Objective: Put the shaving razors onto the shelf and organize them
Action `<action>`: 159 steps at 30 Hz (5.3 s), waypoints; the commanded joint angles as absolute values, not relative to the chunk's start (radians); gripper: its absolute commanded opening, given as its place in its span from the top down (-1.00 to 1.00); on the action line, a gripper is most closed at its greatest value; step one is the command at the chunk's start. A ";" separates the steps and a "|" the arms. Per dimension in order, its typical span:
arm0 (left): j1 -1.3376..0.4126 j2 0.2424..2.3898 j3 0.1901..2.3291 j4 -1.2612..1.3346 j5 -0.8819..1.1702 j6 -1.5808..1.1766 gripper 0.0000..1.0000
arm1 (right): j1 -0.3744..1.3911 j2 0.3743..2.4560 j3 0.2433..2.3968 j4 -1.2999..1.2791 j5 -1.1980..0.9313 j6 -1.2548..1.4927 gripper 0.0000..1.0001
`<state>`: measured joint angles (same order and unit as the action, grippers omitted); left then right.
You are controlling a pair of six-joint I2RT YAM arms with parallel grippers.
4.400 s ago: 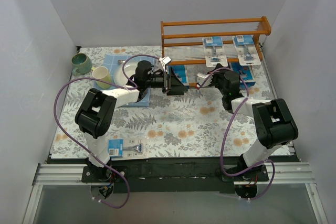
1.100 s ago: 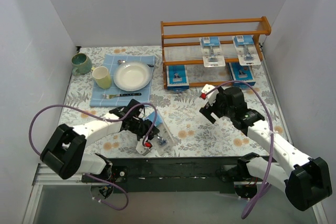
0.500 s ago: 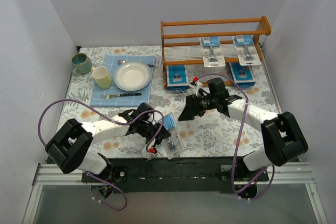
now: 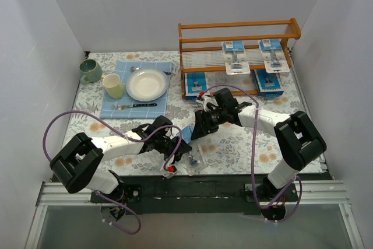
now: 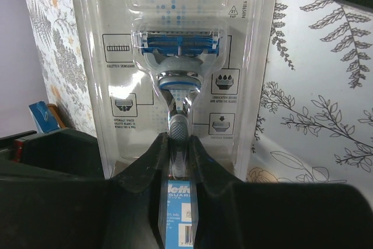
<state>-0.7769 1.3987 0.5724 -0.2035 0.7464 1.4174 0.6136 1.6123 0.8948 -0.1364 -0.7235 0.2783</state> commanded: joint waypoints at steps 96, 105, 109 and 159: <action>-0.703 1.612 0.753 0.870 0.604 -1.612 -0.05 | 0.192 1.381 1.397 -0.319 -0.994 0.281 0.97; -0.735 1.701 0.844 0.939 0.638 -1.629 -0.01 | 0.193 1.393 1.385 -0.302 -0.985 0.299 0.97; -0.749 1.700 0.831 0.968 0.675 -1.623 0.03 | 0.193 1.397 1.365 -0.278 -0.977 0.314 0.97; -0.313 1.739 1.161 0.423 1.335 -1.589 1.00 | -0.061 1.232 1.328 -0.480 -0.775 -0.052 -0.17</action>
<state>-0.3523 1.6901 1.1088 0.4026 1.3411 -1.5307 -0.0578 1.2518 1.2407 -0.4492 -0.8093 0.0273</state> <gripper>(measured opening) 0.068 0.579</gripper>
